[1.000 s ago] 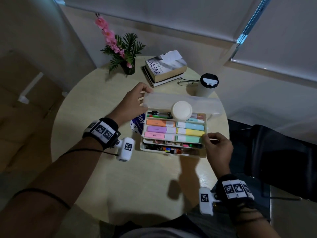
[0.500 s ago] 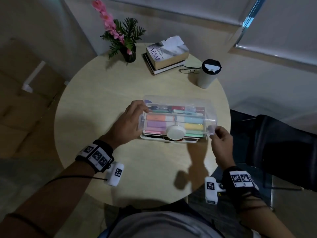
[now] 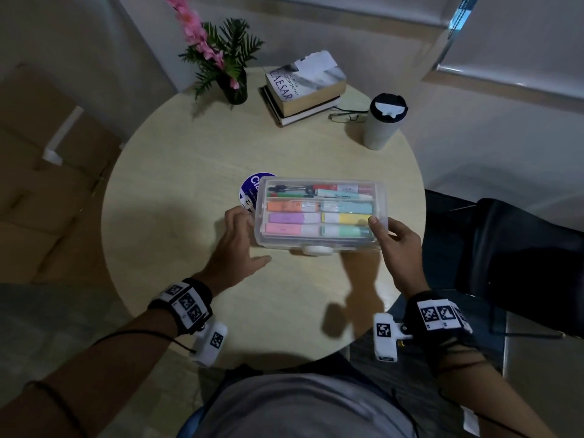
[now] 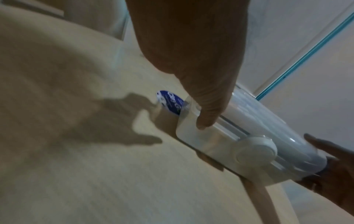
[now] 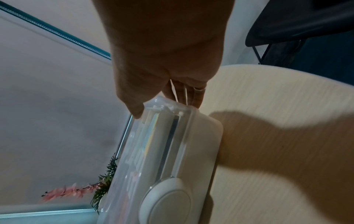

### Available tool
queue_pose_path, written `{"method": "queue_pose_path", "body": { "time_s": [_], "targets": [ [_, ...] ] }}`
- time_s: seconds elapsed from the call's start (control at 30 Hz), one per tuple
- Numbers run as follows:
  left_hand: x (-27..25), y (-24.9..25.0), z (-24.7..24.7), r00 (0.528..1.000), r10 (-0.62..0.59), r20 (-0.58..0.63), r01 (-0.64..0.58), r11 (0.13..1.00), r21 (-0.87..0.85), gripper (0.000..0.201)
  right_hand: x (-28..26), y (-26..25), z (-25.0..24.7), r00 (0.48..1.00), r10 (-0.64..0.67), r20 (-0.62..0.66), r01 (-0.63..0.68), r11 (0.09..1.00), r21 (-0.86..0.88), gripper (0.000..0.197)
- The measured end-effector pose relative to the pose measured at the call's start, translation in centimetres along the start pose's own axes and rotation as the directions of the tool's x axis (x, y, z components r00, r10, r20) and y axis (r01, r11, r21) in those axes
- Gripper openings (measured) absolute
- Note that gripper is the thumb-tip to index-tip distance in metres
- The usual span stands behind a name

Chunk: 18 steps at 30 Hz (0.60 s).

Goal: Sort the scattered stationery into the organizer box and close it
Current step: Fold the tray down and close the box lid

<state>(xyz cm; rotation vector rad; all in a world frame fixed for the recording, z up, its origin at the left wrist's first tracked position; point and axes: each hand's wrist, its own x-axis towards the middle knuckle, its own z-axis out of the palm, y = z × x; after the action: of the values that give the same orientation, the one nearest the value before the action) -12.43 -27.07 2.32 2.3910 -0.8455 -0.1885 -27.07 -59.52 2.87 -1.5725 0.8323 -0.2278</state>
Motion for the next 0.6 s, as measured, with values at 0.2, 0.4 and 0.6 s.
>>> {"method": "queue_pose_path", "body": {
  "time_s": [0.2, 0.4, 0.6],
  "targets": [
    [-0.1, 5.0, 3.3, 0.763, -0.458, 0.456, 0.646, 0.561, -0.517, 0.05, -0.2, 0.3, 0.0, 0.999, 0.014, 0.033, -0.015, 0.999, 0.033, 0.052],
    [1.1, 8.9, 6.7, 0.635, -0.41, 0.655, 0.747, 0.11, -0.656, 0.04, -0.2, 0.5, 0.1, 1.0, 0.019, 0.025, -0.02, 0.999, 0.042, 0.052],
    [0.5, 9.1, 8.6, 0.628, -0.417, 0.657, 0.672, -0.136, -0.728, 0.027, -0.6, 0.3, 0.4, 1.0, -0.001, 0.011, 0.0, 0.998, 0.07, 0.039]
  ]
}}
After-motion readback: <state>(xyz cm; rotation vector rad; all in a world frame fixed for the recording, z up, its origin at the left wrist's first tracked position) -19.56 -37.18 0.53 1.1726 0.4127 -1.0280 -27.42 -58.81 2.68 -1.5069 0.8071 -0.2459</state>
